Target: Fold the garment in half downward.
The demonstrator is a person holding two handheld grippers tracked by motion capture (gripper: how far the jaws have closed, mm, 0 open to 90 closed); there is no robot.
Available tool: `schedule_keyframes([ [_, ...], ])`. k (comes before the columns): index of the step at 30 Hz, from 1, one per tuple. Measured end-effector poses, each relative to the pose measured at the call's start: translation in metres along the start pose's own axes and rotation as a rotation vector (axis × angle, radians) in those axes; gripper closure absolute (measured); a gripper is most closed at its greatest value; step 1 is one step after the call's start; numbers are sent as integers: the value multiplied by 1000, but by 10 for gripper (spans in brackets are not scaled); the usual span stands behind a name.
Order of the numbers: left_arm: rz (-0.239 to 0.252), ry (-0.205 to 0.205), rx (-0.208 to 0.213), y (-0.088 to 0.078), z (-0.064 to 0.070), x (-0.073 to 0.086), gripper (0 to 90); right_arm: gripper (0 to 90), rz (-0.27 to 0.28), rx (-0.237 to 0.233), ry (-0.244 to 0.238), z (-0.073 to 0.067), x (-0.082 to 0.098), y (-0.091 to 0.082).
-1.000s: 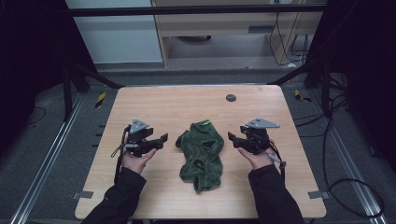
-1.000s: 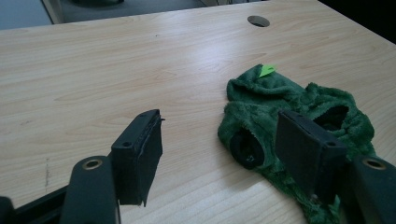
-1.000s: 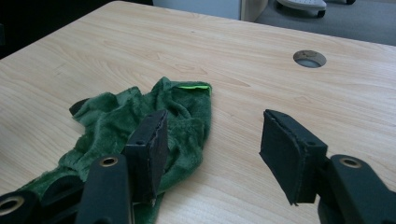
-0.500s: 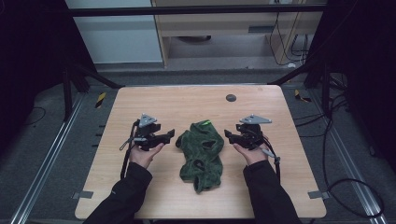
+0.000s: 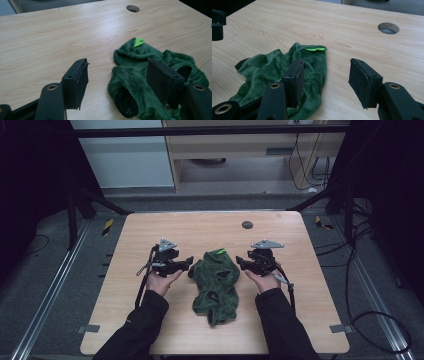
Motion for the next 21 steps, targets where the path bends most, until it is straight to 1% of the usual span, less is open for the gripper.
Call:
schedule_keyframes([
  [3, -12, -4, 4, 7, -1, 2, 336, 474, -10, 0, -2, -1, -1, 6],
  [5, -21, -5, 0, 11, -1, 2, 338, 480, -14, 0, -7, -1, -2, 10],
  [6, -21, -10, 5, 13, -1, 2, 340, 482, -15, 0, -10, -2, -2, 11],
  [8, -24, -6, 7, 15, -1, 2, 344, 485, -20, -1, -12, -2, -3, 14],
  [11, -32, 10, -5, 19, 0, 1, 348, 487, -28, -4, -13, -4, -4, 18],
  [21, -53, 5, -20, 37, 0, 3, 373, 504, -52, -14, -8, -6, -1, 33],
])
Point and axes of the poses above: each handheld gripper's, and its own axes: y roughly forward along the jaws, x roughly out of its underside, z roughly to its right, the point moved 3 cm from there along y, roughly forward along the jaws, and after that the axes turned 6 degrees about -y, right-handed, at the moved point
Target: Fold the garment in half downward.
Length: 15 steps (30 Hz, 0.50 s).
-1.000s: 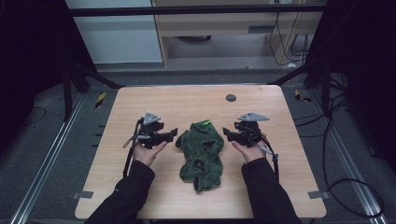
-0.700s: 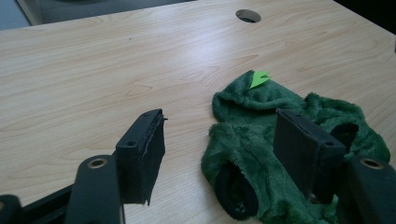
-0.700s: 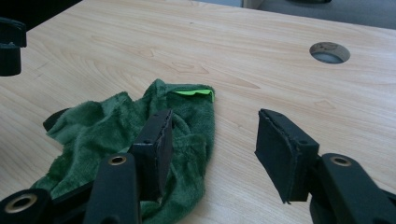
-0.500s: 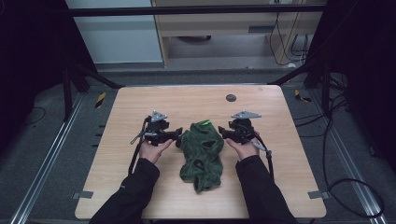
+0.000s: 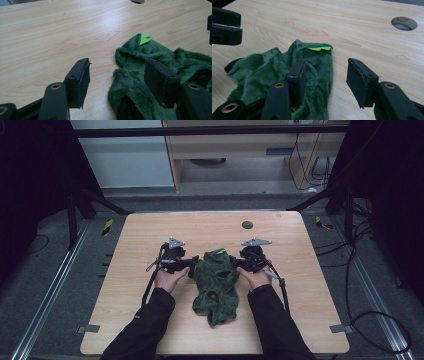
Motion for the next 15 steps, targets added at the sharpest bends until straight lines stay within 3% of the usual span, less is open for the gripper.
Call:
schedule_keyframes([
  [15, -70, -30, -5, 30, -1, 13, 438, 537, -55, -4, 12, 5, 11, 18],
])
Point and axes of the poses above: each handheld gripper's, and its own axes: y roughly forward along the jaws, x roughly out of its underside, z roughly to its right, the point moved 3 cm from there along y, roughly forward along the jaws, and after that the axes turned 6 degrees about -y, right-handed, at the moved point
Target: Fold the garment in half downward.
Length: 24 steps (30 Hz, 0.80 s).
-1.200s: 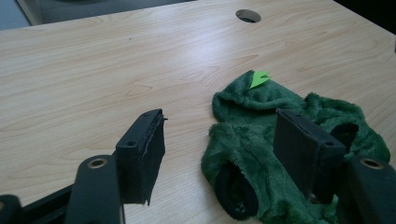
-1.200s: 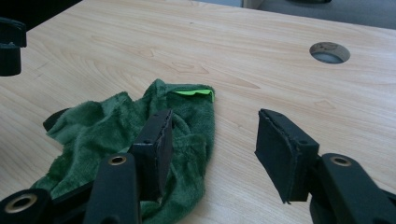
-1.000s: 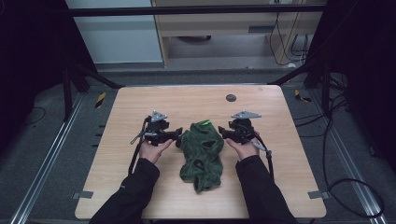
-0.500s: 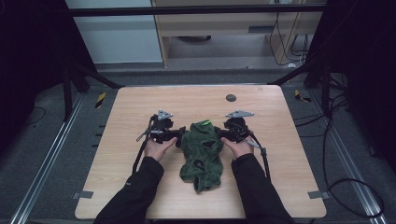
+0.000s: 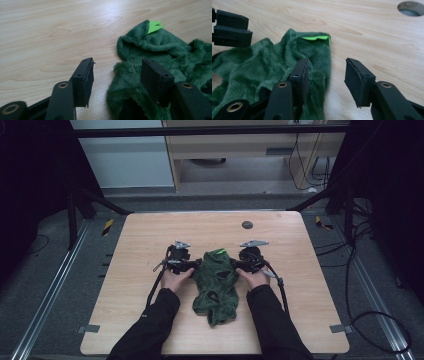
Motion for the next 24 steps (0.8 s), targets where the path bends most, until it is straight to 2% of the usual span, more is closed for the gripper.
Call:
schedule_keyframes([
  [11, -66, 2, 10, 12, -1, 9, 560, 572, -70, -22, -8, -5, 9, 13],
  [17, -78, -7, 22, 16, -1, 12, 619, 598, -90, -23, -9, -5, 11, 15],
  [24, -91, 7, 20, 16, 4, 13, 776, 672, -112, -30, -4, -7, 14, 19],
])
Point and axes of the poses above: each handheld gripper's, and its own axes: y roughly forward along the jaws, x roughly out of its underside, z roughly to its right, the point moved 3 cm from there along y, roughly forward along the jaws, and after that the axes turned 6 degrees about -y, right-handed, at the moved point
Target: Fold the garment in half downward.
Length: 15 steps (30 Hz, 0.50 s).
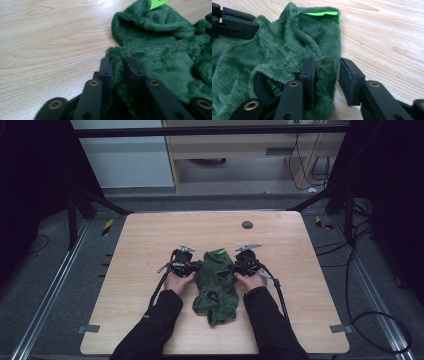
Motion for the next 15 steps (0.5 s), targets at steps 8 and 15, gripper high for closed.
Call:
schedule_keyframes([
  [8, -12, -1, -3, -1, 3, 0, 876, 815, -21, -4, -2, -2, 1, 3],
  [15, -1, -7, -2, -4, 3, -2, 889, 852, -10, -3, -6, -3, 0, 1],
])
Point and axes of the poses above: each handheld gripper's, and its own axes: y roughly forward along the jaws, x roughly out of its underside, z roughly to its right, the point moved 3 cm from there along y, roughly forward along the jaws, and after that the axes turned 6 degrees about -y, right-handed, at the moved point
